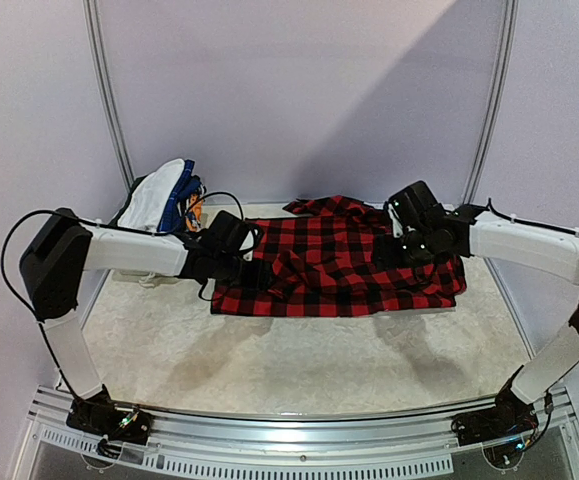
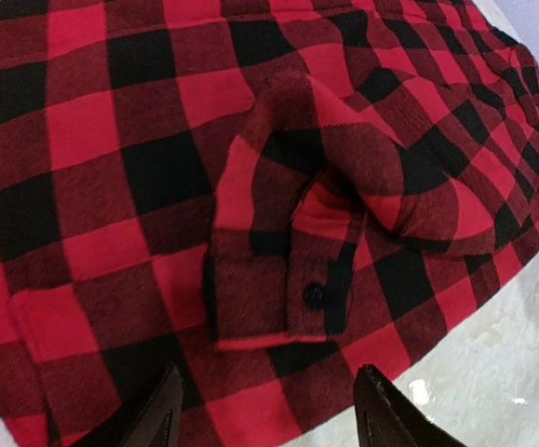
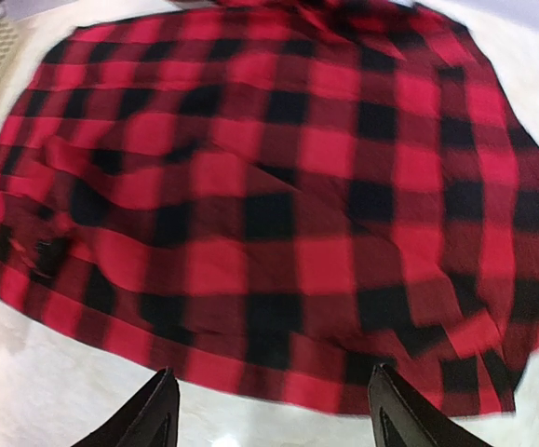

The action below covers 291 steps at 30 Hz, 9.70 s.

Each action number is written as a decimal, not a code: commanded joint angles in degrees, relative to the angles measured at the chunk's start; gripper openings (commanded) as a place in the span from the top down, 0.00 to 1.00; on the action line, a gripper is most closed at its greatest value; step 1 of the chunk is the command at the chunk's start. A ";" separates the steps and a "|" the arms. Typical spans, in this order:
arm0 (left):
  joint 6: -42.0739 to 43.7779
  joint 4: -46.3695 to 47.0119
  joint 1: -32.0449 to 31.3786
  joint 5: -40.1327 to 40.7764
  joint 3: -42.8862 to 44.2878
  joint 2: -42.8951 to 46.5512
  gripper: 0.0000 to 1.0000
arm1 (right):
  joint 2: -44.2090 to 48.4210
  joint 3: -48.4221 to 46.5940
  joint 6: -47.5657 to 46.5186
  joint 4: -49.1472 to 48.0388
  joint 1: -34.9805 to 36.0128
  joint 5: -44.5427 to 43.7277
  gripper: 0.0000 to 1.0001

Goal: Fold and stack the mixed laundry pile
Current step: Adjust the flattened shirt at the center of the board.

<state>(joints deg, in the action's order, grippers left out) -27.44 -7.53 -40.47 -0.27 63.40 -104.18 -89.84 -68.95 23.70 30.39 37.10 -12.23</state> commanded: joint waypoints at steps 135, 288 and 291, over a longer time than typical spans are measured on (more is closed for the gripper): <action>7.37 -31.74 1.44 -0.11 15.33 -4.29 0.68 | 10.57 39.86 18.79 -31.61 -41.76 15.26 0.91; 3.84 -14.67 -4.26 18.59 -15.12 33.94 0.29 | 35.79 27.49 12.42 -11.69 -38.32 29.99 0.24; 6.43 -14.56 -0.34 14.37 -9.75 27.36 0.29 | 24.78 21.33 9.18 -11.73 -37.50 29.43 0.24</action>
<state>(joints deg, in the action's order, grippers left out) -26.94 -26.72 -45.39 20.69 47.72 -70.63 -56.07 -40.77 38.46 23.44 -1.69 17.30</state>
